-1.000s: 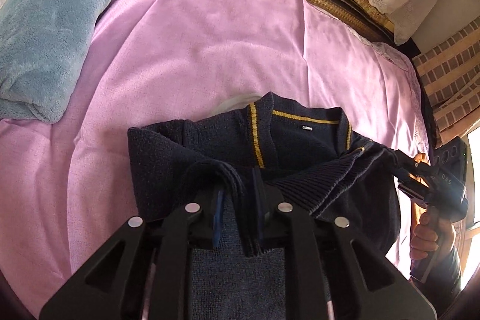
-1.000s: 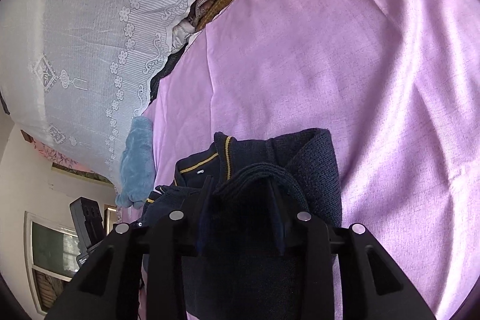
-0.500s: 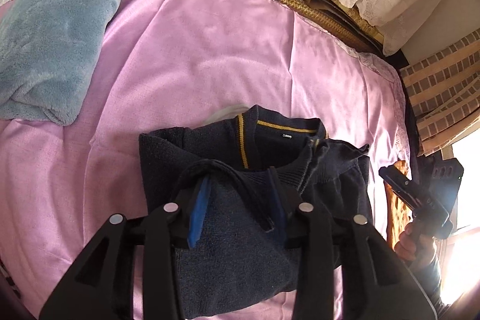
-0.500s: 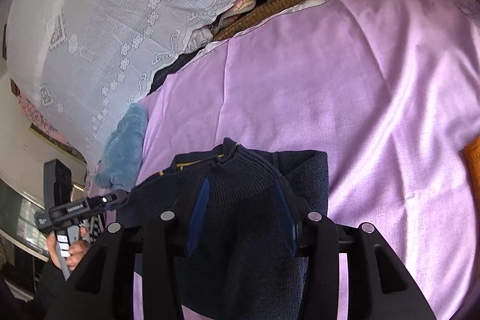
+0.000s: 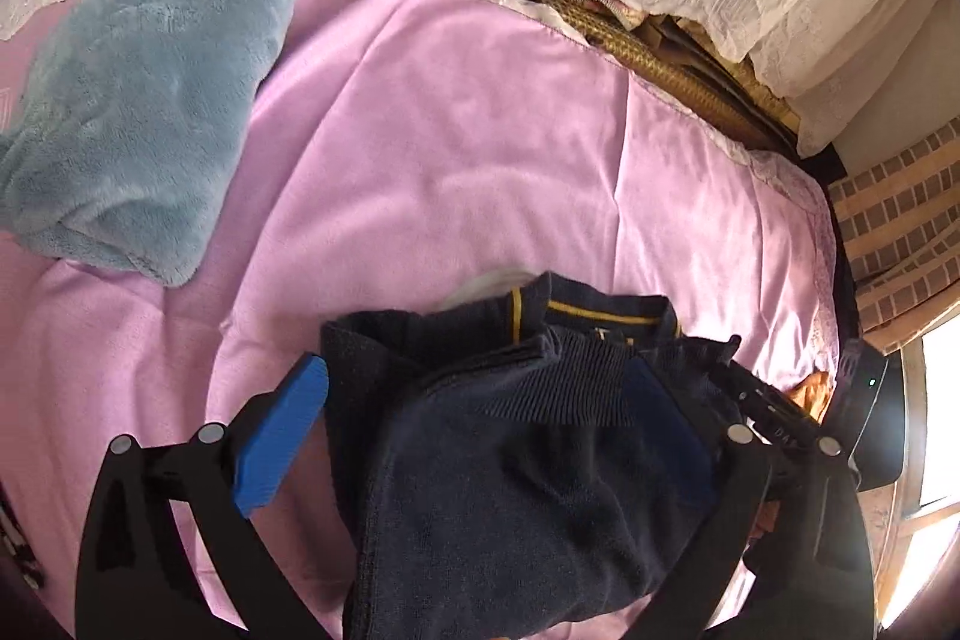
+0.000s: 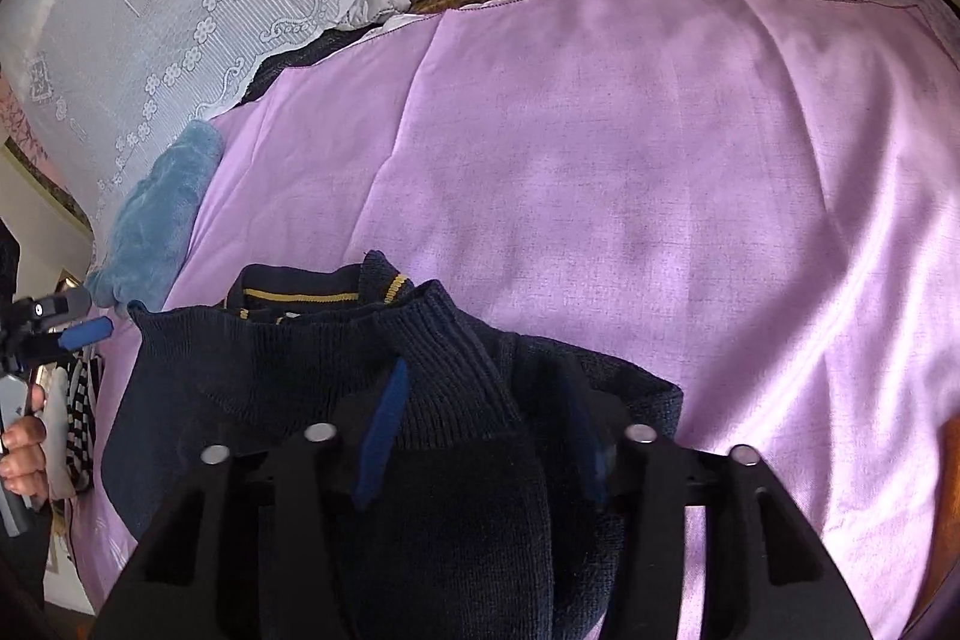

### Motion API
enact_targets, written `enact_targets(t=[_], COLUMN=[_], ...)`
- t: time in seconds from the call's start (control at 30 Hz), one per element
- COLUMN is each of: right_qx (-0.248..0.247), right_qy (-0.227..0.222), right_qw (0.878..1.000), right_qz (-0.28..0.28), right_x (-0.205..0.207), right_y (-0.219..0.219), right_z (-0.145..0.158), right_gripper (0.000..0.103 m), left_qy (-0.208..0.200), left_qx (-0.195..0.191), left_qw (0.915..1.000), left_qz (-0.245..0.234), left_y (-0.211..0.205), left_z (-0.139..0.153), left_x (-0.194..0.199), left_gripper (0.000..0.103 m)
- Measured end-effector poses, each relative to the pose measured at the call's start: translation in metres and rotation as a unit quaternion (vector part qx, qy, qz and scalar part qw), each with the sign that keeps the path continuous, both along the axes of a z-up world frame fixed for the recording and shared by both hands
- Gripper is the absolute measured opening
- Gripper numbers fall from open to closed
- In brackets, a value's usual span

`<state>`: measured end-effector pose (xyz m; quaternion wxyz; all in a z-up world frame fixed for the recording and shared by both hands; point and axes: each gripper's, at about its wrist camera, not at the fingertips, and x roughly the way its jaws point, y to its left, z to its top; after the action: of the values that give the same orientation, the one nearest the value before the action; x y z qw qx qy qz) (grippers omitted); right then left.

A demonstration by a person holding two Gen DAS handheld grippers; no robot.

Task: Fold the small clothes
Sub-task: 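Lay the hem down near the collar and open both tools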

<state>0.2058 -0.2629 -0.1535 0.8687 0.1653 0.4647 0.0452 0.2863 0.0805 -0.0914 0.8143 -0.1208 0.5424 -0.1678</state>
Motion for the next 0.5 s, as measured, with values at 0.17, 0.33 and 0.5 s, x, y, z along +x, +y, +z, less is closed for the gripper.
enact_targets(t=[0.17,0.33,0.5], right_qx=[-0.001,0.003,0.010], right_qy=[-0.015,0.014,-0.042], right_qw=[1.000,0.999,0.997], right_qz=[-0.018,-0.029,-0.060], right_x=[-0.010,-0.006,-0.014], right_y=[-0.006,-0.009,-0.009], right_z=[0.006,-0.004,0.027], right_gripper=[0.010,0.014,0.015], left_qy=[-0.036,-0.105,-0.118], left_qx=[0.051,0.121,0.128], left_qw=[0.9980,0.9849,0.9759], left_qz=[0.004,-0.066,-0.132], left_y=[0.003,-0.038,-0.078], left_z=[0.009,0.012,0.002], left_x=[-0.006,-0.035,-0.039], left_gripper=[0.096,0.089,0.079])
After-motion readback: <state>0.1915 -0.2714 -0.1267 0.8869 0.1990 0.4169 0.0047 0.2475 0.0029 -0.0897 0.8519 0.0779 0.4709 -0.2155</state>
